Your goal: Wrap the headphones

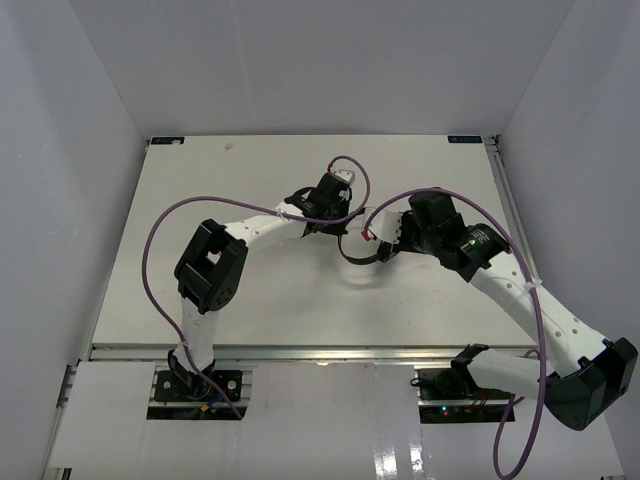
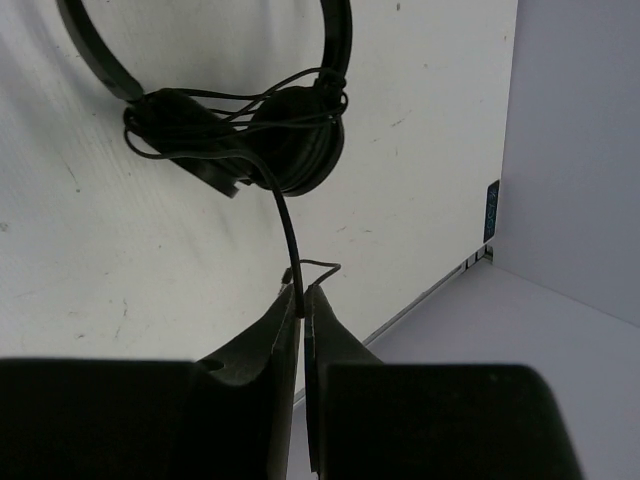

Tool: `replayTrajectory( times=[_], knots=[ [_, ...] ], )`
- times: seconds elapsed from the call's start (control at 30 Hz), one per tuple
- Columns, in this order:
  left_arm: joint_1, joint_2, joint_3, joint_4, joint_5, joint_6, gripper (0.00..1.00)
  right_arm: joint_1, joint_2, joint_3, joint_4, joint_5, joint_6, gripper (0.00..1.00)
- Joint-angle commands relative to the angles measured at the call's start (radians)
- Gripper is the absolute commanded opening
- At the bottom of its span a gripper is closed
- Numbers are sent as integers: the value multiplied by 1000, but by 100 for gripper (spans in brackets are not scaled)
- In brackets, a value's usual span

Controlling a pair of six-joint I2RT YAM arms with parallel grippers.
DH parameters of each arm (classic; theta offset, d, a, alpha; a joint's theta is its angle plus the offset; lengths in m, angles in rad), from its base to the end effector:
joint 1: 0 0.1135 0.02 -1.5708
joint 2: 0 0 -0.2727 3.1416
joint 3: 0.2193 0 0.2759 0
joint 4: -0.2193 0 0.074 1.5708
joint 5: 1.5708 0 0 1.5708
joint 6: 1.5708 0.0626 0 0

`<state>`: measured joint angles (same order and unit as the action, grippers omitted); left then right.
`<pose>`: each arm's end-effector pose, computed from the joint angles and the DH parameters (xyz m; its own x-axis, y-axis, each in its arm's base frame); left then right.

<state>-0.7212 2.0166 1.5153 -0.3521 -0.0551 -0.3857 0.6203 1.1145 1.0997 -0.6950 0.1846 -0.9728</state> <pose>0.3720 -0.3225 0.1799 -0.7621 0.1699 -0.6247 0.3728 0.9041 -0.2089 0.2287 0.1492 0.3260 0.0801 -0.9412 -0.3282 -0.6962 0.1828 -0.6942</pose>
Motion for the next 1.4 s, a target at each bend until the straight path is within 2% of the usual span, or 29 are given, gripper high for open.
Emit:
replayTrajectory(
  times=[0.0, 0.27, 0.57, 0.9, 1.03, 1.37],
  knots=[
    [-16, -132, -34, 70, 65, 31, 0, -13, -9, -12, 77, 39, -3, 8],
    [-42, -188, -110, 113, 169, 45, 0, -46, 10, -6, 131, 48, 18, 8],
    [-72, -288, -183, 159, 223, 45, 0, -96, 5, -76, 215, 20, 25, 8],
    [-73, -426, -279, 194, 249, 43, 0, -194, 16, -112, 228, -161, 88, 8],
    [-72, -483, -314, 209, 267, 34, 0, -221, 22, -108, 224, -289, 135, 8],
    [-72, -597, -318, 191, 269, 35, 0, -342, 83, -15, 172, -824, 264, 8]
  ],
)
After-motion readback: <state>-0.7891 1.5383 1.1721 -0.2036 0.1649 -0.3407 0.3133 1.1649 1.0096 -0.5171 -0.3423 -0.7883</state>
